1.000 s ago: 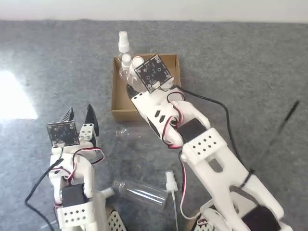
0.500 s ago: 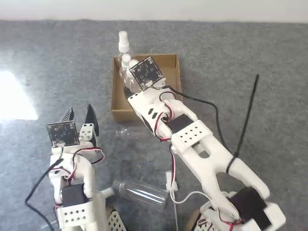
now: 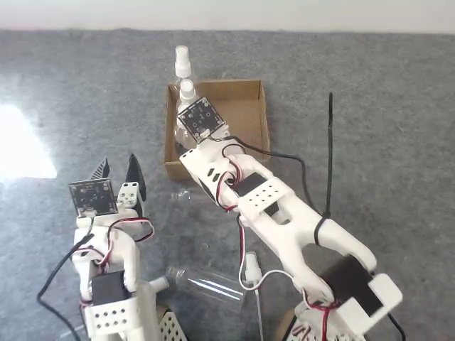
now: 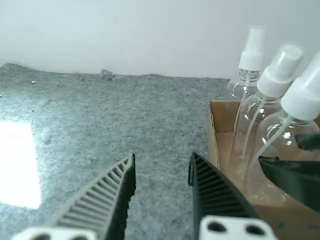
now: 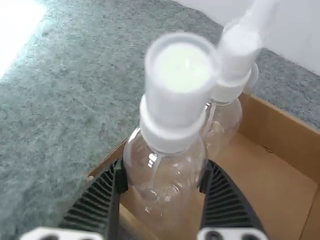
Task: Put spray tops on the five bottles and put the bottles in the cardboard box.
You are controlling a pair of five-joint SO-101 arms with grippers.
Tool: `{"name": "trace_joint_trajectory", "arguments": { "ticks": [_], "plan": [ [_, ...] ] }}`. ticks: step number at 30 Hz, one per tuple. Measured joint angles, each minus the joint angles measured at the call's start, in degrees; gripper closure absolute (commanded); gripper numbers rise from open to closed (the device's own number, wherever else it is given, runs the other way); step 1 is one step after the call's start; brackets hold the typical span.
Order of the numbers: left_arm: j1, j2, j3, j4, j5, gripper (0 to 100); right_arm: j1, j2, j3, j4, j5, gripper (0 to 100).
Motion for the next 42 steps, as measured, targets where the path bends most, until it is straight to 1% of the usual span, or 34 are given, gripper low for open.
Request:
{"name": "trace_joint_trajectory", "arguments": {
  "ticks": [9, 11, 14, 17, 42],
  "plan": [
    [0.0, 0.0, 0.0, 0.0, 0.0, 83, -0.1, 0.0, 0.0, -0.1, -0.2, 91.3],
    [0.0, 0.0, 0.0, 0.0, 0.0, 83, -0.1, 0.0, 0.0, -0.1, -1.4, 91.3],
    [0.0, 0.0, 0.0, 0.0, 0.0, 83, -0.1, 0.0, 0.0, -0.1, -5.3, 91.3],
    [0.0, 0.0, 0.0, 0.0, 0.0, 83, 0.0, 1.7, 0.0, -0.3, -6.6, 91.3],
    [0.0, 0.0, 0.0, 0.0, 0.0, 83, -0.4, 2.6, 0.0, -0.3, -6.8, 91.3]
  ]
}}
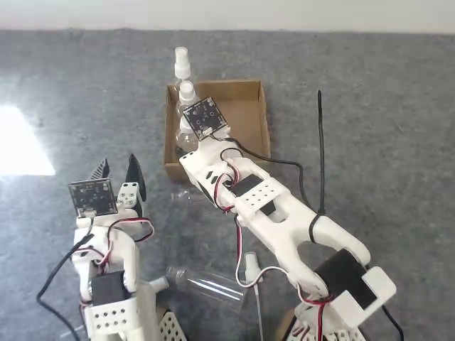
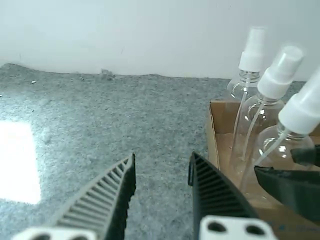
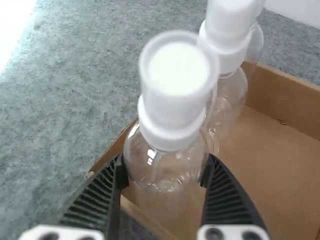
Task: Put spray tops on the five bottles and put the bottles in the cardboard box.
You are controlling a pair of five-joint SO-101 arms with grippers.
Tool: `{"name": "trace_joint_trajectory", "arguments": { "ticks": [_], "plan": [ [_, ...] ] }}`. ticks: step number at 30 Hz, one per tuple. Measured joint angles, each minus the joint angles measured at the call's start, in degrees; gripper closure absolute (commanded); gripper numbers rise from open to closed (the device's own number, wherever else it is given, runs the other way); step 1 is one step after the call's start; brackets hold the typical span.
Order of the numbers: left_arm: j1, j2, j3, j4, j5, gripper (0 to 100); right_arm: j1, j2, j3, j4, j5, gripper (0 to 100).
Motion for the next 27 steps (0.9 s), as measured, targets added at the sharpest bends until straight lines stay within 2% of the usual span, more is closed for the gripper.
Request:
{"name": "trace_joint_trajectory", "arguments": {
  "ticks": [4, 10, 16, 22, 27],
  "plan": [
    [0.0, 0.0, 0.0, 0.0, 0.0, 83, 0.0, 0.0, 0.0, 0.0, 0.0, 90.5],
    [0.0, 0.0, 0.0, 0.0, 0.0, 83, -0.3, 0.1, 0.0, 0.0, 0.0, 79.9],
    [0.0, 0.0, 0.0, 0.0, 0.0, 83, -0.5, 0.1, 0.0, 0.0, 0.0, 78.9],
    [0.0, 0.0, 0.0, 0.0, 0.0, 83, -1.0, 0.1, 0.0, 0.2, 0.0, 69.3],
    [0.0, 0.0, 0.0, 0.0, 0.0, 83, -1.0, 0.1, 0.0, 1.8, 0.0, 68.6]
  ]
}}
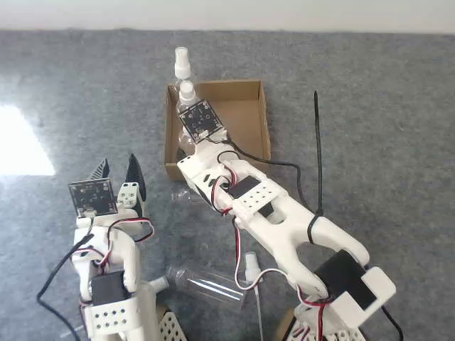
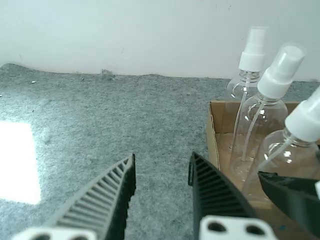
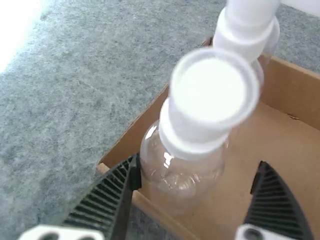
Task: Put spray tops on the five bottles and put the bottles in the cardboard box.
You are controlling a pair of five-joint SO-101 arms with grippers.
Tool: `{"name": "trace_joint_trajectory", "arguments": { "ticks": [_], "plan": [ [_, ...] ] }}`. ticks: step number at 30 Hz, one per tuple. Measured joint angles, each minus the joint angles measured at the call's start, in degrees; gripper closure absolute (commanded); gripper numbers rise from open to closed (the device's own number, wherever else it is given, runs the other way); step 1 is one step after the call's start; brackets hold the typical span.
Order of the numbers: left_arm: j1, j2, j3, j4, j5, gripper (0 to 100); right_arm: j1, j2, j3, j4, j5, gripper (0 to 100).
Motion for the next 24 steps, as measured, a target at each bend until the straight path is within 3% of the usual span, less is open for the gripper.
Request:
{"name": "trace_joint_trajectory", "arguments": {
  "ticks": [16, 24],
  "plan": [
    [0.0, 0.0, 0.0, 0.0, 0.0, 83, -0.5, 0.0, 0.0, 3.2, 0.4, 68.3],
    [0.0, 0.0, 0.0, 0.0, 0.0, 83, -0.5, -0.1, -0.6, 4.9, 0.9, 62.4]
  ]
}}
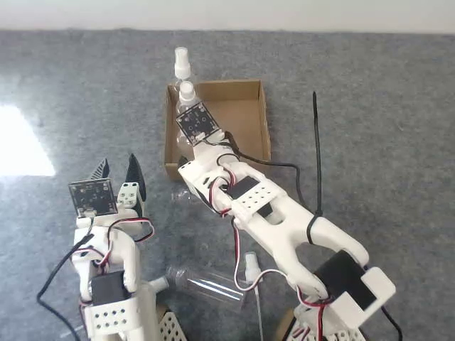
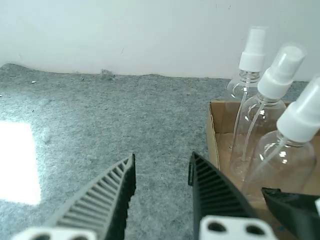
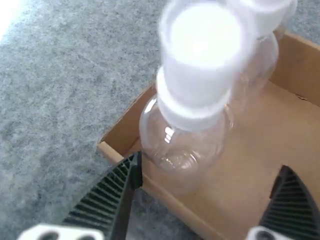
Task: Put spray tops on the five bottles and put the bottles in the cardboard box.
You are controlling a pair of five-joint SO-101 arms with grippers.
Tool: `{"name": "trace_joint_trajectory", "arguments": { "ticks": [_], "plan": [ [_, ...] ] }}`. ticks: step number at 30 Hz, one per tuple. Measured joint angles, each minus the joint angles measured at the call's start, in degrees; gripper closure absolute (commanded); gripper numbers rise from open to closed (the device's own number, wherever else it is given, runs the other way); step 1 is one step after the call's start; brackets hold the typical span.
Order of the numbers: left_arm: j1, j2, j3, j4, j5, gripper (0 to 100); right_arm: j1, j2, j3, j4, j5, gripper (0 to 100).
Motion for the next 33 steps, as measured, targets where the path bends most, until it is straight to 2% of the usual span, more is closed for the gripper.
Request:
{"name": "trace_joint_trajectory", "arguments": {
  "ticks": [5, 11, 23, 33],
  "plan": [
    [0.0, 0.0, 0.0, 0.0, 0.0, 83, 0.0, 0.0, -0.2, 1.1, 0.0, 62.4],
    [0.0, 0.0, 0.0, 0.0, 0.0, 83, 0.1, -0.5, -4.0, 9.1, 0.0, 62.4],
    [0.0, 0.0, 0.0, 0.0, 0.0, 83, 0.1, -9.9, -4.4, 20.0, 0.0, 62.4],
    [0.0, 0.0, 0.0, 0.0, 0.0, 83, 3.6, -16.7, -4.4, 28.0, 0.0, 62.5]
  ]
}}
